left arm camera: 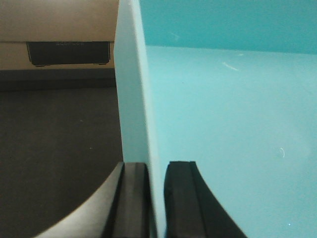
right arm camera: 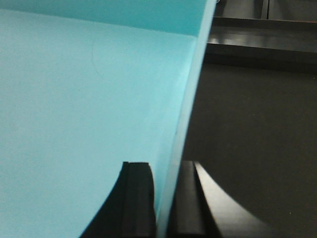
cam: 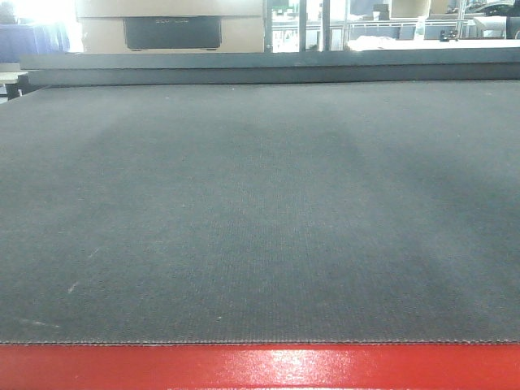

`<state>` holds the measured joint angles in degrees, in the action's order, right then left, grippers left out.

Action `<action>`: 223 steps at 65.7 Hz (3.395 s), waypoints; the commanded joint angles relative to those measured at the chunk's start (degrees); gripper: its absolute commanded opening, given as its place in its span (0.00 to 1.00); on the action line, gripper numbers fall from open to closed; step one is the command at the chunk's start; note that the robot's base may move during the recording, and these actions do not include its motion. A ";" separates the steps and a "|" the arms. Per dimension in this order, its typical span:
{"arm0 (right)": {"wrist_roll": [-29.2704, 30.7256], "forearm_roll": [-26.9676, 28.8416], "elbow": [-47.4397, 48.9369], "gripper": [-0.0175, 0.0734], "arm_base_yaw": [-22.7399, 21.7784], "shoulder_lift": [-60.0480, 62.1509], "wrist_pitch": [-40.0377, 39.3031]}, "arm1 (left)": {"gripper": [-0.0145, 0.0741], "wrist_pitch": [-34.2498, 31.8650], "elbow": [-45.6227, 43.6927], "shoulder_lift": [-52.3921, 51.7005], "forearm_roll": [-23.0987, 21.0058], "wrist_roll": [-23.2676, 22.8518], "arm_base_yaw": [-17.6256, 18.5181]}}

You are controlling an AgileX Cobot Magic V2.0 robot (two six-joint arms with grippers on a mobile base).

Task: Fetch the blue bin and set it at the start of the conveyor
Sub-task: 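Hold the bin while the base aligns with the grey conveyor belt, then lower the light-blue bin onto the conveyor belt with both grippers, then open both grippers and lift them away from the bin rims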

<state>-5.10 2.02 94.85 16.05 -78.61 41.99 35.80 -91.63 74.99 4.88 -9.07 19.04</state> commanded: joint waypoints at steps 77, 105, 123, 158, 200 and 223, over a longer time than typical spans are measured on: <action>1.46 0.57 -24.92 0.34 -0.10 -11.29 -3.59 | 0.45 -0.84 23.09 14.30 -4.35 -0.17 0.71; 1.46 0.57 -19.60 0.72 -2.12 -6.55 0.17 | 0.66 3.91 19.15 7.94 -2.91 -0.17 0.59; 1.46 0.57 -19.98 0.26 -11.91 0.44 4.02 | 0.29 6.82 21.28 -1.38 1.95 -0.17 -4.61; 1.46 -3.27 -48.22 0.01 -17.09 13.71 -7.49 | 0.04 -3.91 50.01 -16.65 1.41 1.83 -12.82; 5.10 -3.39 -68.60 0.01 -16.98 61.24 -18.52 | 0.04 -8.15 64.07 -60.31 1.38 1.83 -12.82; 5.10 -3.39 -68.60 0.01 -16.98 72.96 -18.52 | 0.04 -7.94 64.07 -69.94 1.38 1.83 -12.82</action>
<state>-0.56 -0.70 26.25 -0.79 -6.29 24.55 28.99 -27.74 5.76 6.65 -7.44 6.37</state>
